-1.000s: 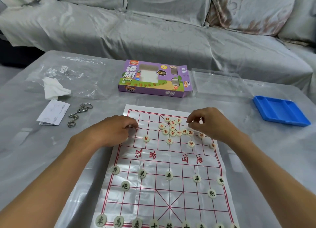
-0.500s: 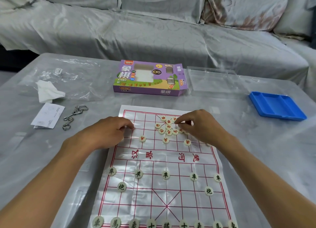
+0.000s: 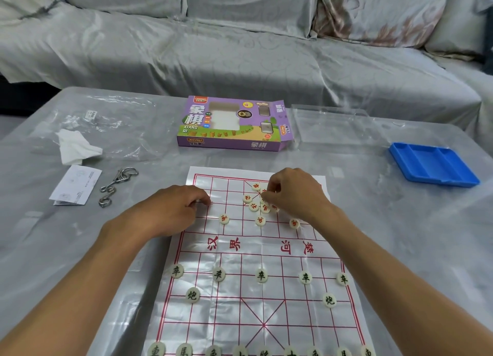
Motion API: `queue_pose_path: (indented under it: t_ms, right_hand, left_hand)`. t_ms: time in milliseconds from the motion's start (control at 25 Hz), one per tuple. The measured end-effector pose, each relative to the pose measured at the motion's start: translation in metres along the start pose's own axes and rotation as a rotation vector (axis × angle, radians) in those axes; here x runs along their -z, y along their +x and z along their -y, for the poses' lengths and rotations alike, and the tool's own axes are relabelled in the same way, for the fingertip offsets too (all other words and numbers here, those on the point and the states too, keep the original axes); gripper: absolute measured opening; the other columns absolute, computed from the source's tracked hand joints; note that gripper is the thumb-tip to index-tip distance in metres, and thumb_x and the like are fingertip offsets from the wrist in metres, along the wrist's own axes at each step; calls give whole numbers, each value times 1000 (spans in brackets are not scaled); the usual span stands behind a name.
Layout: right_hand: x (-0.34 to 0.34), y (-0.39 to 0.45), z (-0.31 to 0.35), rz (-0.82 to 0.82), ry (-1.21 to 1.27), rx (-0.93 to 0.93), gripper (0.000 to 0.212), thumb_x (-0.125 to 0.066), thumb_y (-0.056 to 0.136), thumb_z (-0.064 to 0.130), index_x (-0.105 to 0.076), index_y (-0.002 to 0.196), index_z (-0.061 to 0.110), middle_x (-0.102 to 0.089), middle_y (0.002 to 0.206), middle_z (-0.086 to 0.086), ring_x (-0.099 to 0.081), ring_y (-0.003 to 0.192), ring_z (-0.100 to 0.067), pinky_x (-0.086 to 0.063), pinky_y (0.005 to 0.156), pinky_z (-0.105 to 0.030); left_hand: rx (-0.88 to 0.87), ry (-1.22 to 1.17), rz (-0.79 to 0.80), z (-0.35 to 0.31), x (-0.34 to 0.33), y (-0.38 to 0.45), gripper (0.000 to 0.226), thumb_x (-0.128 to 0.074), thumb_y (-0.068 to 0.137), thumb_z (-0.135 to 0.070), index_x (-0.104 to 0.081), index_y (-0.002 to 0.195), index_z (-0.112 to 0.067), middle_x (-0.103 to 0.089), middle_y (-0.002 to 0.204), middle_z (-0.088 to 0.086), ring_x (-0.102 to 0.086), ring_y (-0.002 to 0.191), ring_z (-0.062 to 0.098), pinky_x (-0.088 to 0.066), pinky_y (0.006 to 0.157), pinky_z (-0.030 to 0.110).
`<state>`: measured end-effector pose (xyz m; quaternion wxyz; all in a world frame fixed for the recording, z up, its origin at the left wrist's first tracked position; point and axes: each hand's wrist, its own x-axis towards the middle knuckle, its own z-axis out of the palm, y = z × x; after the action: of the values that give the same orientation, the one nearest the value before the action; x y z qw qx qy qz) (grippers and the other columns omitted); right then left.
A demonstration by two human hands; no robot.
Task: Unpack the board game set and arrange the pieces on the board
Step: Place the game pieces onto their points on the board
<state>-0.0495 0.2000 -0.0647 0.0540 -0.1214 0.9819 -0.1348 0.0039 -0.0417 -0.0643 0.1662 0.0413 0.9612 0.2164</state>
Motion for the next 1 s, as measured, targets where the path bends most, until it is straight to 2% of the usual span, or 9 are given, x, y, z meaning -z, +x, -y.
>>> queue_pose_path:
  t_ms: [80,240,400,480,600,720,880,1000]
  right_hand:
    - [-4,0,3,4,-11,-41,30,-66,85,47,-64,72,20,-64,75,4,-56,68,-11,-34,53,-21]
    - [-11,1,3,2,-66,-95,36,-65,81,56,-62,77,21,-63,77,4,-57,71,-12,-42,63,-25]
    - [-11,0,2,-9,-35,-100,28,-68,82,48,-66,84,20,-66,81,4,-58,73,-11,-42,64,-24]
    - [-9,-4,3,-71,-20,-28,25,-67,83,43,-67,93,20,-67,88,5,-55,78,-10,-40,66,-21]
    - [-5,-10,5,-141,32,187,23,-68,84,35,-66,102,21,-67,94,7,-49,87,-10,-36,66,-16]
    - [-7,-10,7,-156,51,343,24,-72,81,27,-70,104,23,-68,100,7,-49,90,-12,-44,75,-26]
    - [-11,-8,10,-142,36,380,26,-71,82,25,-70,108,23,-68,105,8,-49,92,-11,-39,76,-22]
    - [-10,-7,16,-146,50,374,24,-69,84,31,-69,107,22,-69,103,8,-48,92,-10,-38,76,-22]
  left_hand:
    - [-1,1,-7,-1,0,-1,38,-38,98,-13,-59,122,-33,-56,132,-8,-51,114,16,-38,87,25]
    - [-2,7,-15,-4,0,-2,35,-38,99,-15,-59,123,-31,-56,132,-8,-51,115,15,-36,85,24]
    - [-4,12,-11,-5,1,-2,33,-40,100,-18,-59,123,-31,-57,131,-8,-50,107,12,-35,83,24]
    - [-2,16,-9,-5,0,-2,32,-40,100,-20,-59,123,-31,-57,130,-8,-47,100,9,-34,82,24]
    - [3,15,1,-2,-1,-2,33,-40,99,-18,-58,122,-33,-57,129,-8,-47,99,10,-35,81,24]
    - [12,20,4,-2,-1,-1,35,-39,98,-16,-58,121,-33,-58,126,-7,-48,98,12,-36,79,25]
    - [8,-10,4,-4,-1,-3,35,-39,99,-16,-58,123,-32,-57,128,-7,-48,100,11,-37,81,26]
    - [32,-70,9,-5,0,-3,37,-41,97,-13,-56,126,-31,-56,129,-5,-52,108,15,-40,87,27]
